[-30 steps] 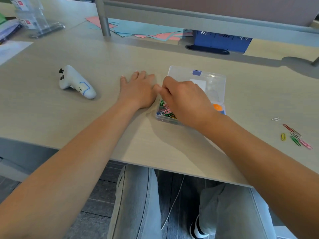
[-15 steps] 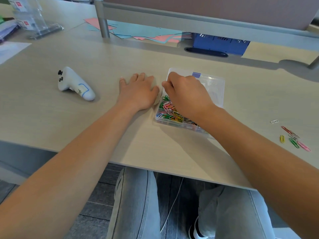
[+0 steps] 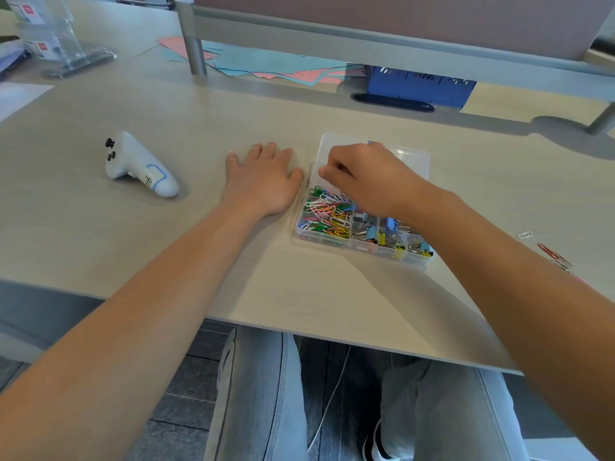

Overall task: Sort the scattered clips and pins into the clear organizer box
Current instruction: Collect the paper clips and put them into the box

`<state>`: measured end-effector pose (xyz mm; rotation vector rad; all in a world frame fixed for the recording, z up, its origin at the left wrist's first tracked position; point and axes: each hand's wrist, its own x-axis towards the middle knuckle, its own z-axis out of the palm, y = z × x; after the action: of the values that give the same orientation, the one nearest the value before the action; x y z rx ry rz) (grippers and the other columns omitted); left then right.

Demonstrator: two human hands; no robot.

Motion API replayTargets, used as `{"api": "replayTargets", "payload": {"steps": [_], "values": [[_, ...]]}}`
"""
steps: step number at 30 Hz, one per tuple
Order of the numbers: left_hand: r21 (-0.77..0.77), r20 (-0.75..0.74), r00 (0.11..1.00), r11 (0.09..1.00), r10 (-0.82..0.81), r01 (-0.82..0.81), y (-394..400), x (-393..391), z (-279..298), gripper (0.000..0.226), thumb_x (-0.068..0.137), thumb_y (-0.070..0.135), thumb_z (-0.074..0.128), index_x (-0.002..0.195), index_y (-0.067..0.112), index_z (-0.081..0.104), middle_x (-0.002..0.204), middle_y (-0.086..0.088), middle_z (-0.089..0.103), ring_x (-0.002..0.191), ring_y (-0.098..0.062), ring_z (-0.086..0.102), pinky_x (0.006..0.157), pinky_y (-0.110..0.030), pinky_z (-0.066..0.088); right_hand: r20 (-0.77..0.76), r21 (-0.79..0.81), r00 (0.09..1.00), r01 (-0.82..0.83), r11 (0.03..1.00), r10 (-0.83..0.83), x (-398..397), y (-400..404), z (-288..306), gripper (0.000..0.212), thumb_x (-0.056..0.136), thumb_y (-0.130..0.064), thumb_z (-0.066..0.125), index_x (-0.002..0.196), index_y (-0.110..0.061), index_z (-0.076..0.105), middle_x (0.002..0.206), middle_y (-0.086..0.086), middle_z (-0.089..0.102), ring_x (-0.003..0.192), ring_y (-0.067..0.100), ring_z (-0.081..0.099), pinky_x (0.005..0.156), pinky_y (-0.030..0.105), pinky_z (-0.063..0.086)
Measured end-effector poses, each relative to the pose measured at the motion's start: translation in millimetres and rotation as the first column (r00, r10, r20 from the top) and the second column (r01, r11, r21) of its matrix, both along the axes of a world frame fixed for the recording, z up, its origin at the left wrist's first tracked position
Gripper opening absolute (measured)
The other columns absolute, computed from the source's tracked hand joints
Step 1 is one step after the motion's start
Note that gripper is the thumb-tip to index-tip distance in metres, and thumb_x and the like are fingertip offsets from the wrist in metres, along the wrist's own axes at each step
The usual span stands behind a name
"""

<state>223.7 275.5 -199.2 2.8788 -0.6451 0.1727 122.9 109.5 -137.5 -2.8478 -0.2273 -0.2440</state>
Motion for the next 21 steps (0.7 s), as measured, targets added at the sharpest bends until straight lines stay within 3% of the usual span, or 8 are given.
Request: {"api": "replayTargets", "payload": {"steps": [6, 16, 21], "values": [[-0.006, 0.003, 1.0, 1.0, 0.003, -0.003, 0, 0, 1, 0.058, 0.099, 0.051, 0.025, 0.152, 0.028, 0.033, 0.162, -0.003, 0.027, 0.151, -0.024, 0.019, 0.116, -0.064, 0.012, 0.022, -0.013, 0.999, -0.034, 0.999, 0.034, 1, 1, -5, 0.028, 0.101, -0.039, 0.053, 0.086, -0.018, 0.063, 0.077, 0.0, 0.063, 0.072, 0.019, 0.058, 0.066, 0.035, 0.049], [0.0, 0.003, 1.0, 1.0, 0.004, -0.004, -1, -1, 1, 0.056, 0.099, 0.05, 0.025, 0.15, 0.027, 0.035, 0.161, -0.003, 0.028, 0.15, -0.024, 0.02, 0.116, -0.064, 0.012, 0.034, 0.091, 0.999, -0.027, 0.996, 0.024, 0, -6, 4, 0.025, 0.1, -0.031, 0.056, 0.088, -0.012, 0.066, 0.074, -0.001, 0.062, 0.067, 0.013, 0.052, 0.061, 0.028, 0.04], [0.005, 0.006, 1.0, 1.0, 0.003, -0.003, 0, 1, 0, 0.056, 0.099, 0.051, 0.025, 0.149, 0.027, 0.036, 0.16, -0.003, 0.029, 0.15, -0.025, 0.02, 0.116, -0.064, 0.013, 0.029, 0.123, 0.998, -0.056, 0.991, 0.053, -3, -1, 9, 0.018, 0.096, -0.028, 0.062, 0.089, -0.015, 0.07, 0.079, -0.001, 0.068, 0.074, 0.016, 0.061, 0.07, 0.031, 0.05]]}}
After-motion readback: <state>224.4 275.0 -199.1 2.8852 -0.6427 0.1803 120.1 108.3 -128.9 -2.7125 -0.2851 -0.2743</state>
